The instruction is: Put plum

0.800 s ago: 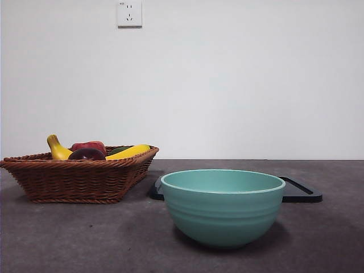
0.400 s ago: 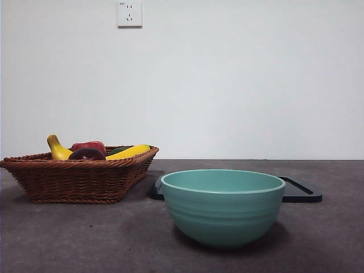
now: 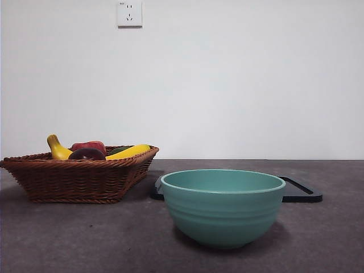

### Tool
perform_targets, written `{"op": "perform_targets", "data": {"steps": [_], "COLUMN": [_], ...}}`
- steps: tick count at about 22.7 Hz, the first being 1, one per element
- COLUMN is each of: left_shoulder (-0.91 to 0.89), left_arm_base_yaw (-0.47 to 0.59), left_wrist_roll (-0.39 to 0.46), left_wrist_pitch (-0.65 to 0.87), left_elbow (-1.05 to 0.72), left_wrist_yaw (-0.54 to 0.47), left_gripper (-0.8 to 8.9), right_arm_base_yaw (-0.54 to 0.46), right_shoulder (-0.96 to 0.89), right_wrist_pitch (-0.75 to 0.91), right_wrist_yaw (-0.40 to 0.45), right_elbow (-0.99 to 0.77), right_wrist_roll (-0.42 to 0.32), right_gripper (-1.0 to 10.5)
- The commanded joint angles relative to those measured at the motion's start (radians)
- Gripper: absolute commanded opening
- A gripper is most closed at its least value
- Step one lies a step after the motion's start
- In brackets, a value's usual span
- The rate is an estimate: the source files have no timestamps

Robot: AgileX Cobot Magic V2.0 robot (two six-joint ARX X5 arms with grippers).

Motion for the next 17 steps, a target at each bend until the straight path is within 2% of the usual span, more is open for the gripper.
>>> {"op": "perform_targets", "data": {"steps": [1, 7, 13, 15, 17], "left_shoulder": [0.053, 0.087, 0.086, 0.086, 0.086], "left_arm_base_yaw": [-0.032, -0.087, -0.09, -0.09, -0.09], "left_wrist_roll": [0.066, 0.077, 0.087, 0.087, 0.086], "left_wrist_pitch": [-0.068, -0.131, -0.144, -0.145, -0.145], "left_elbow": [0.092, 0.14, 0.14, 0.14, 0.14], "left_wrist_yaw": [0.005, 0.005, 0.005, 0.004, 0.004], "left_gripper": [0.09, 0.09, 0.24, 1.45, 3.33], "right_arm_base_yaw": [0.032, 0.124, 0.154, 0.154, 0.154], "right_shoulder": [0.045, 0.076, 0.075, 0.075, 0.075], "right_wrist_pitch": [-0.051, -0.179, -0.202, -0.202, -0.201], "right_wrist_yaw": [-0.011, -0.011, -0.011, -0.011, -0.011], "right_elbow": [0.066, 0.095, 0.095, 0.096, 0.096], "right_wrist_roll": [-0.061, -0.113, -0.115, -0.115, -0.111], "right_gripper": [0.1, 0.1, 0.1, 0.7, 2.8]}}
